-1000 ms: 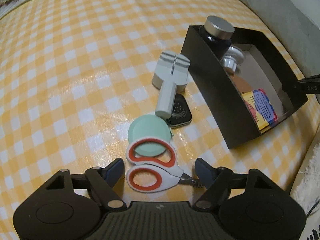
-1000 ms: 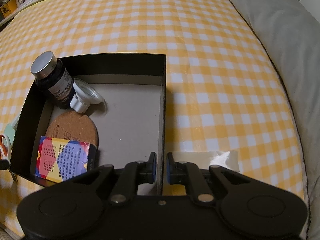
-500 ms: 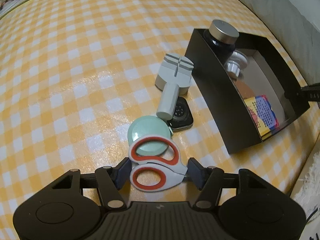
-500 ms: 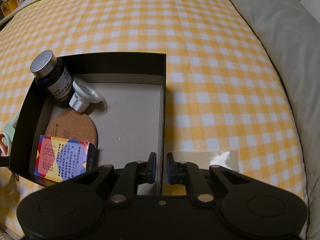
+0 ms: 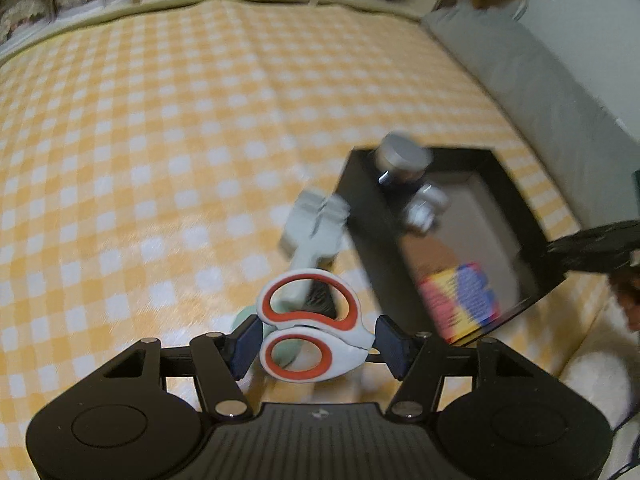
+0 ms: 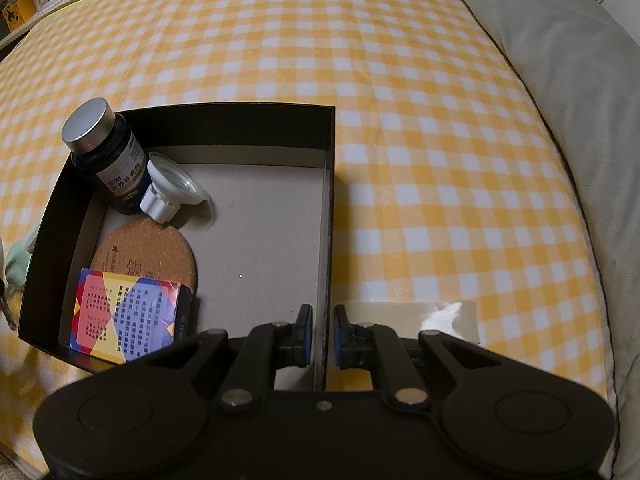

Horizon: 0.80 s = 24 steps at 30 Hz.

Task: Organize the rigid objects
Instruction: 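Carry the scissors into the black box and open the left tool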

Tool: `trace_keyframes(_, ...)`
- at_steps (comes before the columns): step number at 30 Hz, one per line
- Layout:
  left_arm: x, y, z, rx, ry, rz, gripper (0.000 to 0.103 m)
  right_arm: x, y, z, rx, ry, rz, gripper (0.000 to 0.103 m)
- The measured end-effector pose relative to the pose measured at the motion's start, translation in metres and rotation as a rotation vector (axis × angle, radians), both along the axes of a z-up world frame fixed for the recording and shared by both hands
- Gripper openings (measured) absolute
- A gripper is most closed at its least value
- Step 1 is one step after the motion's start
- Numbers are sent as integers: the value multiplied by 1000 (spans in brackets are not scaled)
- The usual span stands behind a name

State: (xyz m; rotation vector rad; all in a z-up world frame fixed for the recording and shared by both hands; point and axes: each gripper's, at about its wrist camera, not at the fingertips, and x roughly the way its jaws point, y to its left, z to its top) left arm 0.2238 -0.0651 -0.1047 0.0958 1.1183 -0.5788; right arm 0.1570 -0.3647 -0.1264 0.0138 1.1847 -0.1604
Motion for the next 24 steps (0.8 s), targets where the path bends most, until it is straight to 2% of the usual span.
trace_keyframes(7,-6,-36,28,-87,-42,-30,62,0,-4,3,19,-19,-10,4)
trace_keyframes(13,-15,-74,39,-119,-73,-91,62,-3,-6,12,38,-40,-21,3)
trace_keyframes(18,-13,-105,36,-178,-68,-83,62,-5,-6,15,48,-46,-27,3)
trace_keyframes(24,-14,-127,19,-248,-61,-88,62,-9,-10,21,88,-58,-40,3)
